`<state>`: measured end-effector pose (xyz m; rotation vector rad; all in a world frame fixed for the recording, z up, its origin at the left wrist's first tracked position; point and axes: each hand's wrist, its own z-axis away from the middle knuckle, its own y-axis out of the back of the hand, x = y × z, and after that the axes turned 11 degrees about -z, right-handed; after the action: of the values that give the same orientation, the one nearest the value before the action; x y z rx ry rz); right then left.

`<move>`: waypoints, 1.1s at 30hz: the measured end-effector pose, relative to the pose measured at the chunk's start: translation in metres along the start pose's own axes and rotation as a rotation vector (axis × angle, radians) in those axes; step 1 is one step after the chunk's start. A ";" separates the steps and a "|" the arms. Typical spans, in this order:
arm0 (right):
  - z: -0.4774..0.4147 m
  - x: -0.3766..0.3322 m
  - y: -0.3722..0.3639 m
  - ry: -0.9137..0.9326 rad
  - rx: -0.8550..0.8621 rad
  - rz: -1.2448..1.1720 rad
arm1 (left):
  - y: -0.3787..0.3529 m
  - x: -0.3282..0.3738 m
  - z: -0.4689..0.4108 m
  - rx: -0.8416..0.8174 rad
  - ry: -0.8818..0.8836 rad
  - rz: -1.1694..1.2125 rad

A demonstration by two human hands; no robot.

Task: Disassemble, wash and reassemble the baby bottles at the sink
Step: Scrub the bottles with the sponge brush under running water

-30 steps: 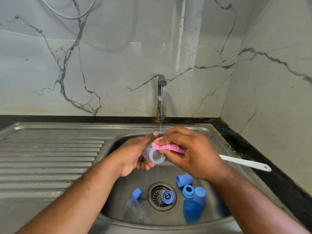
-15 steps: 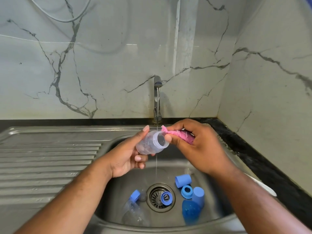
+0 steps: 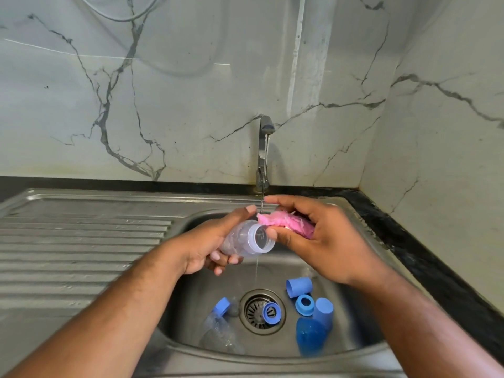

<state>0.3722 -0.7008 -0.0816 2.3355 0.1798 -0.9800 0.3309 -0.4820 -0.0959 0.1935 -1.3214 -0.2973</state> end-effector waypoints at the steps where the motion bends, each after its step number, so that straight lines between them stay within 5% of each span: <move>1: 0.000 0.001 -0.001 -0.026 0.003 0.046 | 0.000 -0.001 -0.001 0.009 -0.006 0.006; 8: -0.002 0.004 -0.002 -0.040 0.116 0.145 | 0.009 -0.010 -0.007 -0.166 -0.185 0.302; 12: -0.003 0.007 -0.002 -0.020 0.164 0.133 | 0.015 -0.016 -0.015 -0.128 -0.325 0.420; 23: -0.001 0.004 -0.004 0.052 0.060 0.000 | 0.012 -0.008 -0.013 -0.100 -0.229 0.255; 33: 0.001 0.014 -0.010 0.181 -0.155 0.319 | 0.005 -0.008 -0.007 0.038 -0.044 -0.141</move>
<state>0.3782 -0.6949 -0.0966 2.2203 -0.0453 -0.5796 0.3369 -0.4744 -0.1036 0.3145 -1.3604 -0.3984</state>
